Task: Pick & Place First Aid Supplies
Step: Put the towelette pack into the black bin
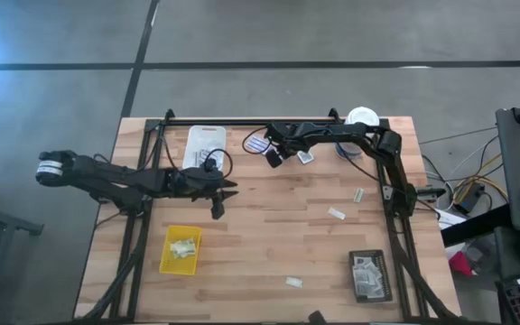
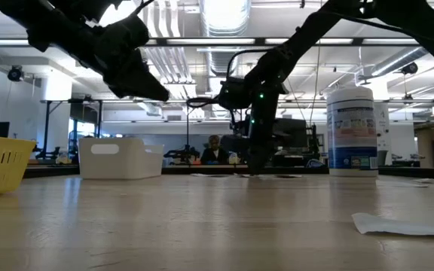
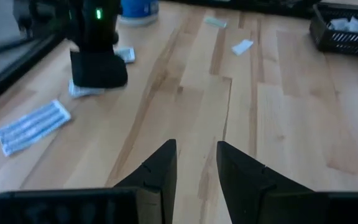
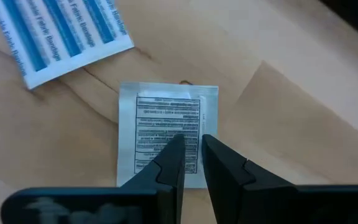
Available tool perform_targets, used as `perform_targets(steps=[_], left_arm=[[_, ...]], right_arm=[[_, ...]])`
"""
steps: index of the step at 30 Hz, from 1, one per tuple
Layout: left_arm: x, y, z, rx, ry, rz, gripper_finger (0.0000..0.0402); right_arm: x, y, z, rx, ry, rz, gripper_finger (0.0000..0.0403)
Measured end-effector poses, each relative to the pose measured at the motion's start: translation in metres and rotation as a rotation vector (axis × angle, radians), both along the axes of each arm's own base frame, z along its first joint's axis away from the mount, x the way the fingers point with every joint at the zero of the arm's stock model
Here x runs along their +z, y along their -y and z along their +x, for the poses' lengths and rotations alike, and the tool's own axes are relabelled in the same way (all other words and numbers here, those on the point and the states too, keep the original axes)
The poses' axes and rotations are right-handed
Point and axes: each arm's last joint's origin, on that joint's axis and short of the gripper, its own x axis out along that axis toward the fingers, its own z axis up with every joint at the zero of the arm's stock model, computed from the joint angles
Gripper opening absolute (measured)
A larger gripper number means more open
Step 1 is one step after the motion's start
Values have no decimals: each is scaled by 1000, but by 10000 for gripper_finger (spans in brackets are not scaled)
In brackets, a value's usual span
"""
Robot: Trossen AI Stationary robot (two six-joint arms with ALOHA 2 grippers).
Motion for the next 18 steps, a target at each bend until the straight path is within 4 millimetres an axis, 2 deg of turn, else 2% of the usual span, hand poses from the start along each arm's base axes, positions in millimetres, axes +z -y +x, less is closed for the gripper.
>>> perform_targets(steps=[6,12,18], left_arm=[[4,0,2,-20,38,46,108],[5,-1,2,-25,46,55,108],[5,0,3,-37,57,-10,108]], right_arm=[[0,-11,2,16,0,50,56],[0,-40,8,45,-31,101,56],[0,-71,16,99,-43,105,56]])
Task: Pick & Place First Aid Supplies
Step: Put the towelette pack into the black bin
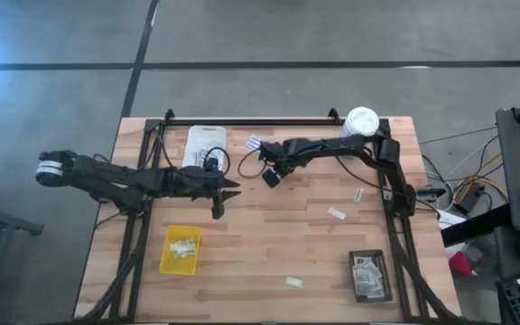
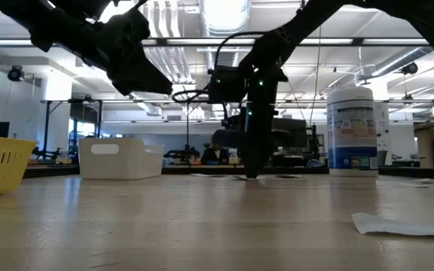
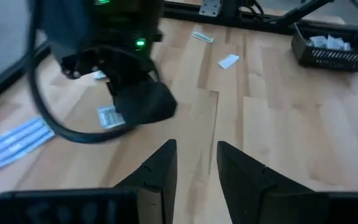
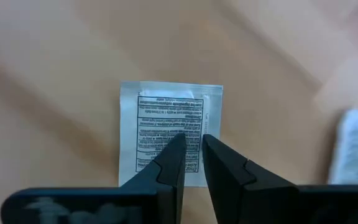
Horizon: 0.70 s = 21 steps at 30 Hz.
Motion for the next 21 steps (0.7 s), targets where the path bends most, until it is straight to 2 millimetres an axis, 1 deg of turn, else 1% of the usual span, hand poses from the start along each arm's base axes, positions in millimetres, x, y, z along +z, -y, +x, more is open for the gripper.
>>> perform_targets(steps=[5,10,15,21], left_arm=[[-3,0,-1,42,1,-105,108],[-12,0,-5,89,-22,-204,108],[-31,0,-13,158,-52,-330,108],[-55,1,-25,237,-98,-450,108]], right_arm=[[0,-21,5,20,9,7,56],[0,-42,10,32,20,13,56],[0,-62,13,77,22,14,56],[-1,-78,16,95,42,17,56]])
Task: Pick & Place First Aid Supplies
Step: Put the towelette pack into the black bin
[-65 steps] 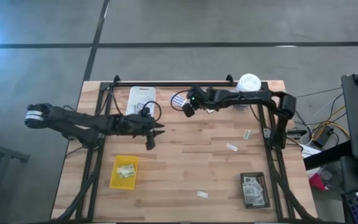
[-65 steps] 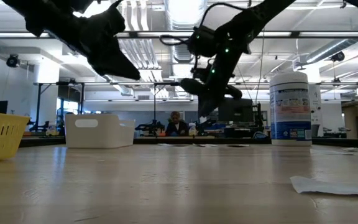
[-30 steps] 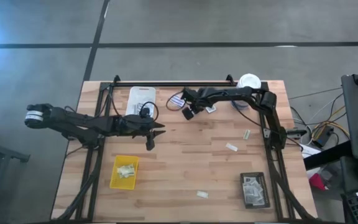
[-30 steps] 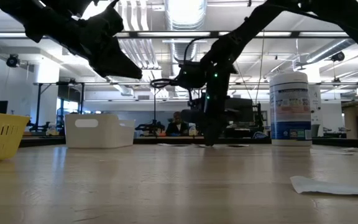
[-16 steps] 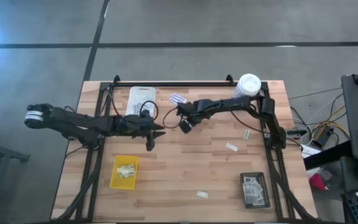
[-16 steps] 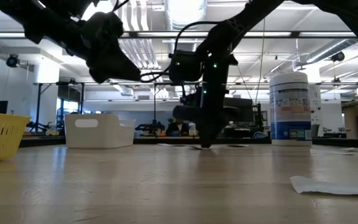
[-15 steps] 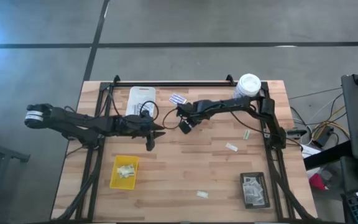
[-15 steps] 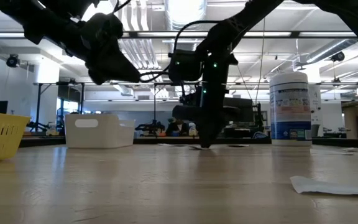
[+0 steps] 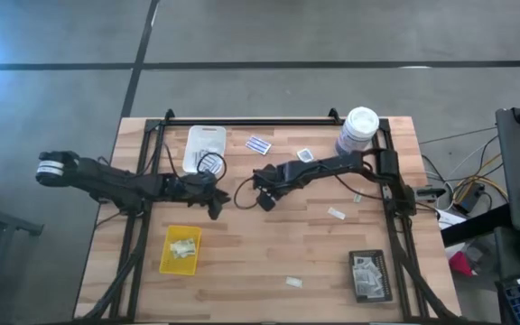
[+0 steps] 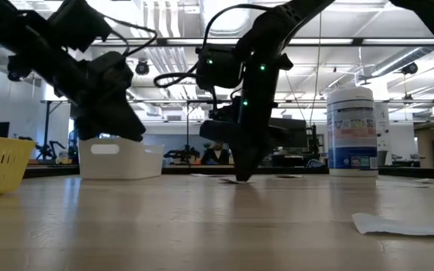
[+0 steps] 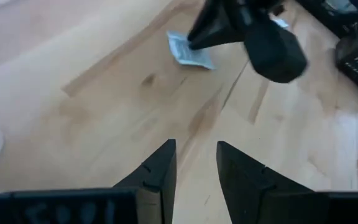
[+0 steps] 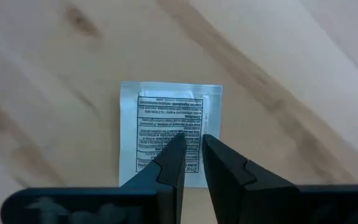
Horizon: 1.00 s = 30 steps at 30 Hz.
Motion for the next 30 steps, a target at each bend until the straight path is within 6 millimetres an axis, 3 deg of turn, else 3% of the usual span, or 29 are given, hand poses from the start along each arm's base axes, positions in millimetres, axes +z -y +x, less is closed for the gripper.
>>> perform_targets(steps=[4,14,21,30], left_arm=[[-7,1,-4,13,55,-28,108],[-1,12,-1,-26,137,-48,108],[-2,25,-2,-20,141,-108,108],[-5,36,-6,46,125,-136,108]], right_arm=[[0,-9,6,25,51,2,56],[-1,-26,20,93,180,23,56],[-11,-28,32,148,270,55,56],[-9,-29,39,226,330,45,54]])
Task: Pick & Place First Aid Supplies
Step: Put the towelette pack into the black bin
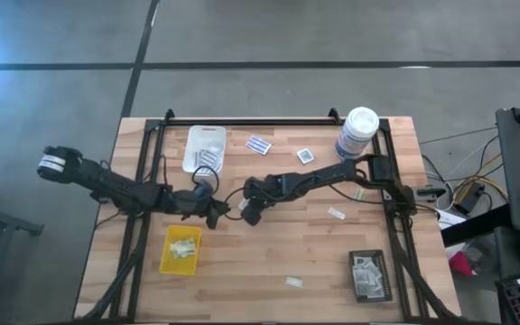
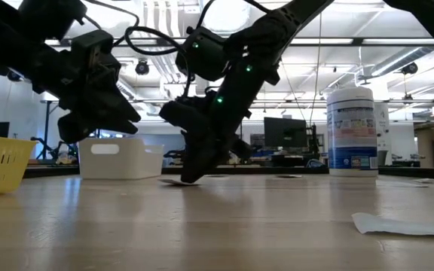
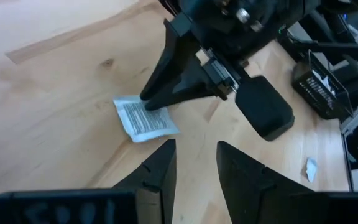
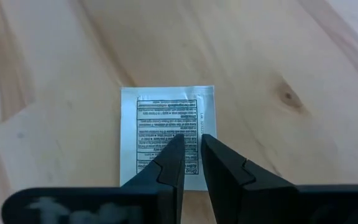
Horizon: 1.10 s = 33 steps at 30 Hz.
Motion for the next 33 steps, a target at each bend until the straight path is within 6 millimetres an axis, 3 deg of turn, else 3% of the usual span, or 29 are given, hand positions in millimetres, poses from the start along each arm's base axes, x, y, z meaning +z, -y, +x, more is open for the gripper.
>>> perform_targets(steps=[9,23,33], left_arm=[[-12,1,4,56,-52,-46,108],[-32,10,47,82,-177,-54,108],[-32,11,47,75,-200,-95,108]], right_arm=[[1,0,2,55,23,-9,43],[3,1,2,59,27,-22,44],[0,1,-1,58,10,-21,43]])
